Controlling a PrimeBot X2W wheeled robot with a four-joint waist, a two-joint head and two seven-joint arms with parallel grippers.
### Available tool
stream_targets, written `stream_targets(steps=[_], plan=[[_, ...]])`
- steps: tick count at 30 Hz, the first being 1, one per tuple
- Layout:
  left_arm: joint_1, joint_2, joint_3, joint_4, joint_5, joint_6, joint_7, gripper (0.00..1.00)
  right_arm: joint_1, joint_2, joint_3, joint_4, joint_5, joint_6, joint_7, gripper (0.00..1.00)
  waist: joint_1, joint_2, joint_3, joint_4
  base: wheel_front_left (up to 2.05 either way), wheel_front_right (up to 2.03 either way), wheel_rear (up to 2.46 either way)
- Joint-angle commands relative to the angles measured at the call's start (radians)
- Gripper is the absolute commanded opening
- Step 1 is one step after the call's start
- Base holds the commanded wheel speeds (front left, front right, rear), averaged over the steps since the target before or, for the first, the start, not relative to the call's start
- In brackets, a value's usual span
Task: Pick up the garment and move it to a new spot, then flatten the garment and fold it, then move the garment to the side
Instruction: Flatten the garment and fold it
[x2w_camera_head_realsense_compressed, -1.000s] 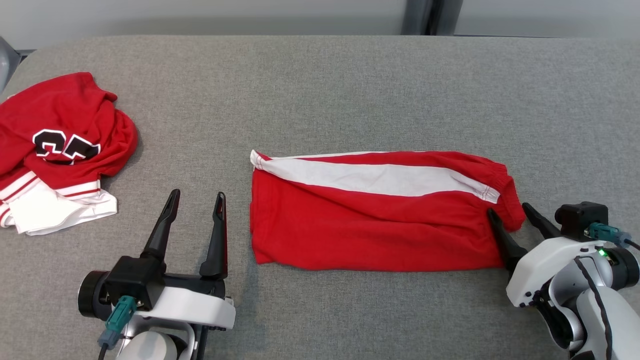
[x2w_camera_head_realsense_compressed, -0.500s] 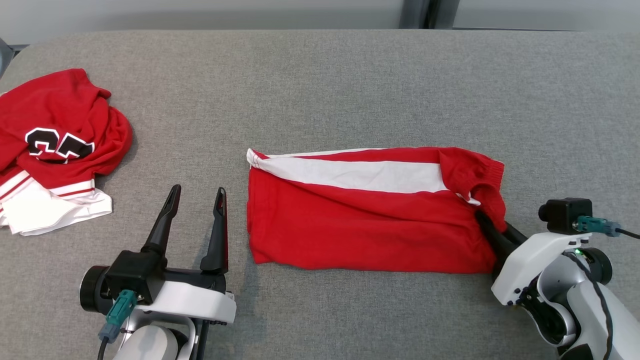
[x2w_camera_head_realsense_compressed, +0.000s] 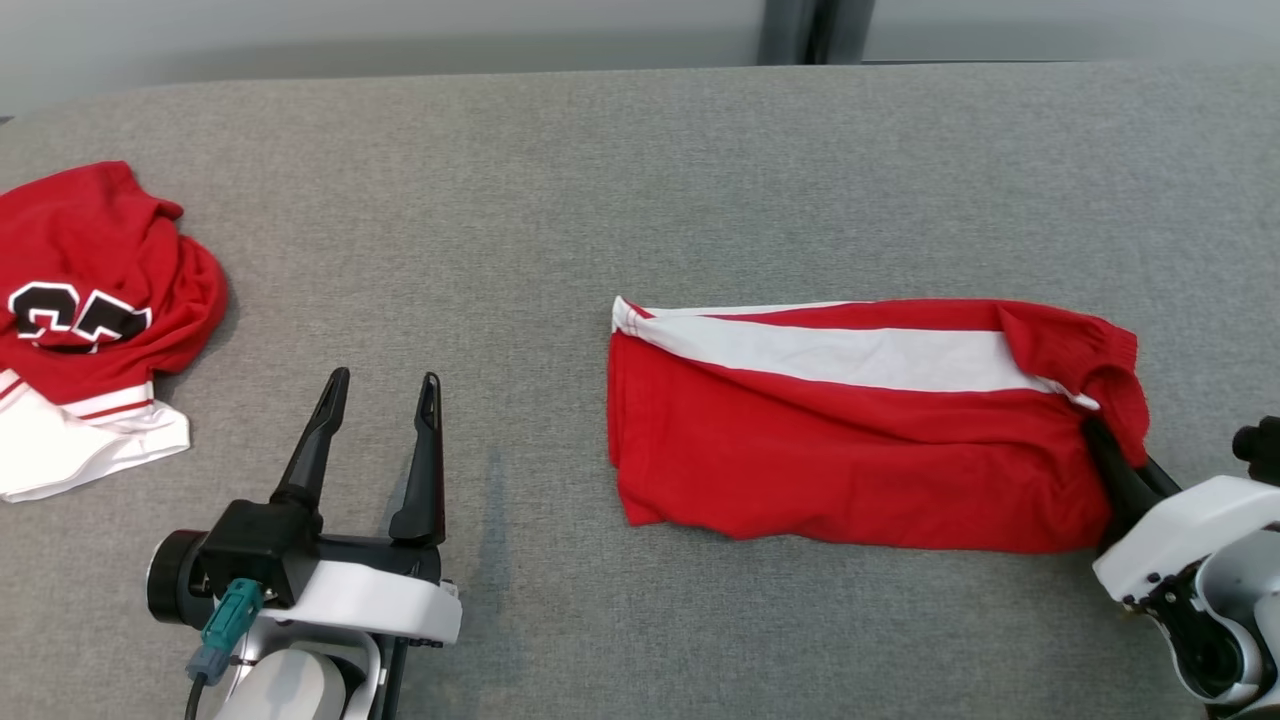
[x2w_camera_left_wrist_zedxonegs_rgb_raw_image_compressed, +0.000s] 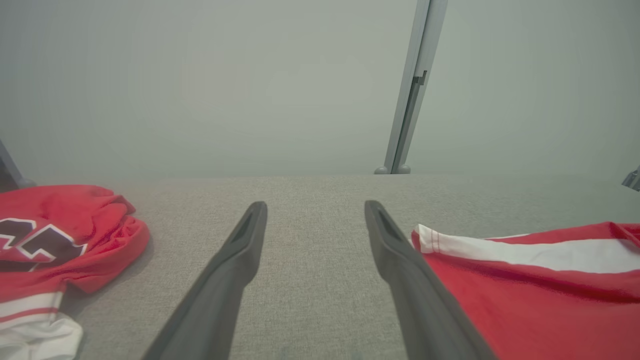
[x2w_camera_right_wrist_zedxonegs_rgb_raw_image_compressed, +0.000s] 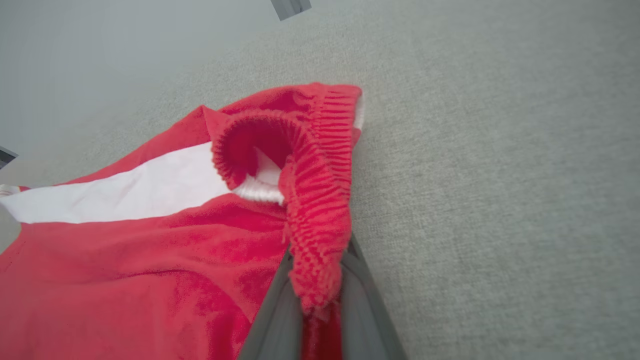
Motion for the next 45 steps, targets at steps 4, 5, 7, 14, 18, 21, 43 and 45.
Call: stream_targets(steps=[4, 5, 7, 14, 18, 21, 43, 45], plan=[[-0.003, 0.013, 0.006, 0.001, 0.011, 0.003, -0.004, 1.0, -0.026, 0.031, 0.019, -0.083, 0.031, 0.0, 0.006, 0.0, 0.0, 0.0, -0.006, -0.024, 0.0, 0.0, 0.0], [-0.003, 0.015, 0.004, 0.0, 0.012, 0.002, -0.001, 1.0, -0.034, 0.04, 0.03, -0.111, 0.036, 0.0, 0.005, 0.0, 0.0, 0.0, -0.008, -0.026, 0.0, 0.0, 0.0], [-0.006, 0.016, 0.0, -0.001, 0.012, 0.002, 0.002, 1.0, -0.046, 0.061, 0.055, -0.17, 0.043, 0.0, 0.01, 0.0, 0.0, 0.0, -0.012, -0.03, 0.0, 0.0, 0.0], [-0.012, 0.012, -0.017, 0.0, 0.016, -0.002, 0.008, 1.0, -0.099, 0.134, 0.165, -0.283, -0.003, 0.0, 0.03, 0.0, 0.0, 0.0, -0.02, -0.023, 0.0, 0.0, 0.0], [-0.025, 0.003, -0.034, 0.005, 0.013, -0.011, 0.012, 1.0, -0.146, 0.181, 0.255, -0.245, -0.072, 0.0, 0.053, 0.0, 0.0, 0.0, -0.014, 0.003, 0.0, 0.0, 0.0], [-0.033, -0.006, -0.046, 0.011, 0.014, -0.02, 0.011, 1.0, -0.176, 0.197, 0.303, -0.175, -0.115, 0.0, 0.052, 0.0, 0.0, 0.0, -0.006, 0.031, 0.0, 0.0, 0.0], [-0.07, -0.042, -0.058, 0.044, 0.024, -0.041, -0.002, 1.0, -0.251, 0.233, 0.574, -0.032, -0.23, 0.0, -0.091, 1.0, 0.0, 0.0, 0.037, 0.04, 0.0, 0.0, 0.0], [-0.071, -0.044, -0.058, 0.045, 0.025, -0.04, -0.002, 1.0, -0.247, 0.231, 0.572, -0.046, -0.233, 0.0, -0.117, 1.0, 0.0, 0.0, 0.035, 0.037, 0.0, 0.0, 0.0]])
